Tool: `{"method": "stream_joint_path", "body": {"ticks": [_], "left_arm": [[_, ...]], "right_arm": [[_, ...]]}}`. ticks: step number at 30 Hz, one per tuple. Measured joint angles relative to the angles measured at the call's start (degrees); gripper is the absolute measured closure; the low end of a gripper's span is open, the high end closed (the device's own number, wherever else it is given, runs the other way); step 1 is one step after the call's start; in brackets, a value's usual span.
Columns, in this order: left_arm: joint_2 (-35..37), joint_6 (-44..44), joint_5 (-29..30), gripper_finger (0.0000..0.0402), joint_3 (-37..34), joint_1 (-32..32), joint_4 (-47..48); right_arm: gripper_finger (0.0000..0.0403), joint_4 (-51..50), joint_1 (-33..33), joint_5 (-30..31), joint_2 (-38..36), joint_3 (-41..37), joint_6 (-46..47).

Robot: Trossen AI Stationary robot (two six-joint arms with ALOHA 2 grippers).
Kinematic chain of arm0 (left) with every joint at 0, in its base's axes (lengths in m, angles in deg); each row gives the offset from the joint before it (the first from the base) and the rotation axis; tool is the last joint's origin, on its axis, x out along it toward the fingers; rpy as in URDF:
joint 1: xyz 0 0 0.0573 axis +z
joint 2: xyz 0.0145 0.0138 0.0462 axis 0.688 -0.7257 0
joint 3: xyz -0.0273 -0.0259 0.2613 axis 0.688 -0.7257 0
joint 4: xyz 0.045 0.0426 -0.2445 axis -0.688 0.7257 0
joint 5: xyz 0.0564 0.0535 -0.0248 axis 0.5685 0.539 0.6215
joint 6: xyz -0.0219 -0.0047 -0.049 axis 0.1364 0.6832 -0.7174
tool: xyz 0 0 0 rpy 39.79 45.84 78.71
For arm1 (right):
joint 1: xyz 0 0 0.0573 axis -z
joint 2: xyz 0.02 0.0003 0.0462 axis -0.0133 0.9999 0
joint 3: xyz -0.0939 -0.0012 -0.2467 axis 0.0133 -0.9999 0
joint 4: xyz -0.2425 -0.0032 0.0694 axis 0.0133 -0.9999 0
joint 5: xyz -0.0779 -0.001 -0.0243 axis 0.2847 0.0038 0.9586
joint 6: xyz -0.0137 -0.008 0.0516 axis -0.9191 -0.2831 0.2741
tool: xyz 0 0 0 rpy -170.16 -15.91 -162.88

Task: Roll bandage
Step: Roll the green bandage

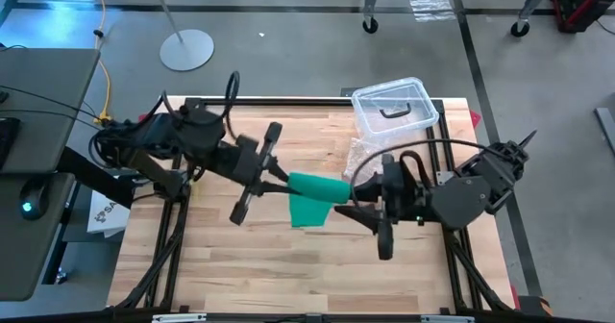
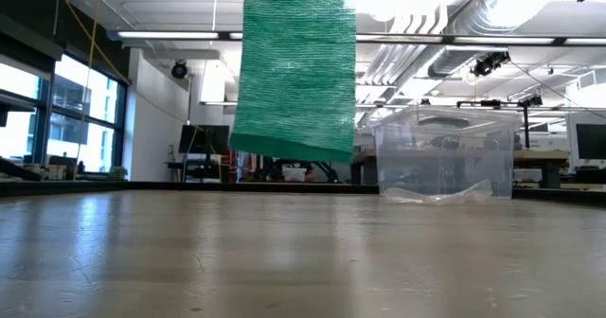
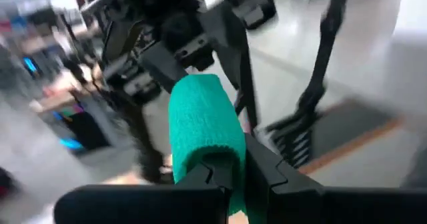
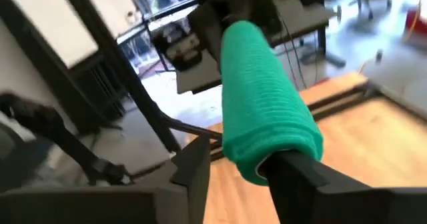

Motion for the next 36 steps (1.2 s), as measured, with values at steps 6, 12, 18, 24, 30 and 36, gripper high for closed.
{"method": "stream_joint_path", "body": {"ticks": [6, 12, 18, 24, 30, 36], "left_arm": [[-0.02, 4.83, 7.67, 0.0369, 0.0, -2.75, -0.33], [0.0, -15.96, 6.84, 0.0319, -0.02, -2.73, -3.35], [-0.02, -45.34, 2.81, 0.03, -0.06, -0.13, -5.64], [-0.04, -53.3, -1.01, 0.0308, -0.07, 2.37, -6.56], [0.0, -43.27, -2.86, 0.0388, -0.08, 3.19, -6.6], [-0.11, -11.36, 0.43, 0.039, -0.02, 0.31, -4.8]], "right_arm": [[0.0285, 0.31, 0.96, -0.12, -0.04, -0.02, 3.43], [0.0388, 1.12, 0.93, 0.79, -0.22, 0.11, -8.22], [0.038, 0.54, -0.72, 2.06, 0.31, 0.17, -35.4], [0.0392, 0.51, -2.39, 5.54, 2.13, 0.2, -56.66], [0.0354, 0.27, -2.46, 7.97, 1.57, 0.11, -35.96], [0.0286, 0.97, -2.25, 5.2, -0.18, 0.0, -10.86]]}}
